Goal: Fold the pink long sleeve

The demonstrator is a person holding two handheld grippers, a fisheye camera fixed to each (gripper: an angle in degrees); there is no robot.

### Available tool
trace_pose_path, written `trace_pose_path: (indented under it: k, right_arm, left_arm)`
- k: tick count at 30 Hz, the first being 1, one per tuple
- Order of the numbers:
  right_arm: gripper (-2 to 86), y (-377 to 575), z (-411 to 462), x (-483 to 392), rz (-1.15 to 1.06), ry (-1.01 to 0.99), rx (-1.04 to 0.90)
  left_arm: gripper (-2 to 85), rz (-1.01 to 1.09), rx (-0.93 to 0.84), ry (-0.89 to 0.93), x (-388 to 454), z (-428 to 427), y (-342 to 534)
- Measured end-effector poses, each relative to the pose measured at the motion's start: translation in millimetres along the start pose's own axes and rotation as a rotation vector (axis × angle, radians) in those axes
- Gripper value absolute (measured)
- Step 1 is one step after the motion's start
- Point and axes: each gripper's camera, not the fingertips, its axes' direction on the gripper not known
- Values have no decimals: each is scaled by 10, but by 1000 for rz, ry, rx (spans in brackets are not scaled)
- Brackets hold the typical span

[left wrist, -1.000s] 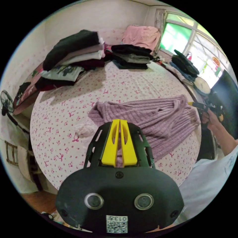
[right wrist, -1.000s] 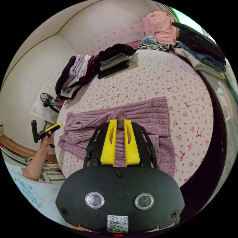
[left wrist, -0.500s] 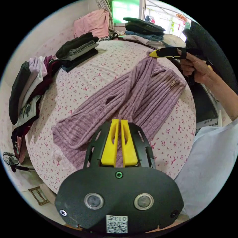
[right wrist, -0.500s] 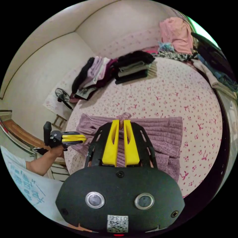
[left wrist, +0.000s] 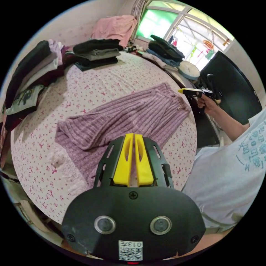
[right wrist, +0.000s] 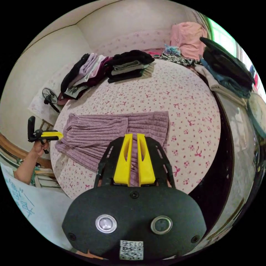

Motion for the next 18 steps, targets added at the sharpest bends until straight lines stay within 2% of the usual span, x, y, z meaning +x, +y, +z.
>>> trace_pose_path:
  k: [7, 10, 11, 15, 18]
  right_arm:
    - [50, -302, 478, -530, -204, 149, -106]
    - [31, -325, 737, -551, -196, 131, -221]
    - [24, -302, 734, -547, -187, 115, -199]
    - [10, -206, 586, -397, -48, 75, -140]
    - [5, -81, 485, -337, -8, 56, -109]
  left_arm:
    - [2, -62, -42, -173, -38, 378, -301]
    - [-1, -133, -148, -224, -156, 614, -311]
    - [-1, -132, -164, -216, -171, 650, -298]
    - [-2, -154, -118, -176, -209, 663, -193]
    - [-3, -175, -64, -247, -145, 604, -163]
